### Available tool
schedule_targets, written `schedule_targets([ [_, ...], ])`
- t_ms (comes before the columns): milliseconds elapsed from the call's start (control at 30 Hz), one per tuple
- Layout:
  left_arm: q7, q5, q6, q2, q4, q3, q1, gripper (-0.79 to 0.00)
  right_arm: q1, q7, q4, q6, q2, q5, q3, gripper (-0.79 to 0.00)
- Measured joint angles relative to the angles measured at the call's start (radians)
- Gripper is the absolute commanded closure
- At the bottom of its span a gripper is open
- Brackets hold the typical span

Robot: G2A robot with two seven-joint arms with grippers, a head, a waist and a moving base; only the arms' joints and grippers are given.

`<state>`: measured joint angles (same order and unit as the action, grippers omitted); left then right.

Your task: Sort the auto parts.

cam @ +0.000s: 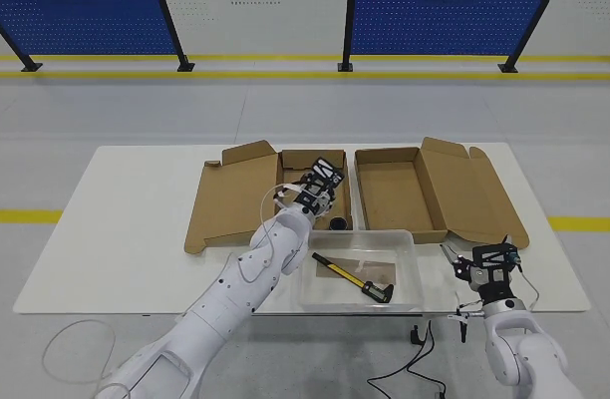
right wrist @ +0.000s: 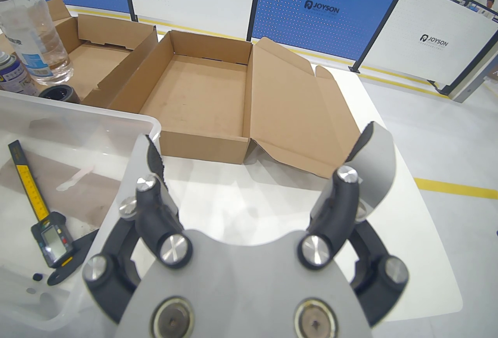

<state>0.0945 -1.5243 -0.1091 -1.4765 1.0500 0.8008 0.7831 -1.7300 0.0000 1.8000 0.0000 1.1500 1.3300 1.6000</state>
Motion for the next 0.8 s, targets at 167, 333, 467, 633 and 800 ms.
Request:
schedule_targets([
  [167, -0.022, 0.004, -0.003, -0.012, -0.045, -0.001, -0.006, 0.000, 0.000, 0.000, 0.000, 0.000, 0.000, 0.000, 0.000, -0.785],
  [333, -0.026, 0.003, 0.000, -0.023, -0.076, -0.002, -0.013, -0.163, 0.000, 0.000, 0.000, 0.000, 0.000, 0.000, 0.000, -0.785],
  [467, -0.020, -0.003, 0.013, -0.030, -0.092, -0.002, -0.021, -0.369, 0.000, 0.000, 0.000, 0.000, 0.000, 0.000, 0.000, -0.785],
  [633, -0.018, -0.007, 0.019, -0.037, -0.102, 0.002, -0.025, -0.785, 0.000, 0.000, 0.000, 0.000, 0.000, 0.000, 0.000, -0.785],
  [800, -0.015, -0.017, 0.022, -0.041, -0.098, 0.010, -0.019, -0.785, 0.000, 0.000, 0.000, 0.000, 0.000, 0.000, 0.000, -0.785],
])
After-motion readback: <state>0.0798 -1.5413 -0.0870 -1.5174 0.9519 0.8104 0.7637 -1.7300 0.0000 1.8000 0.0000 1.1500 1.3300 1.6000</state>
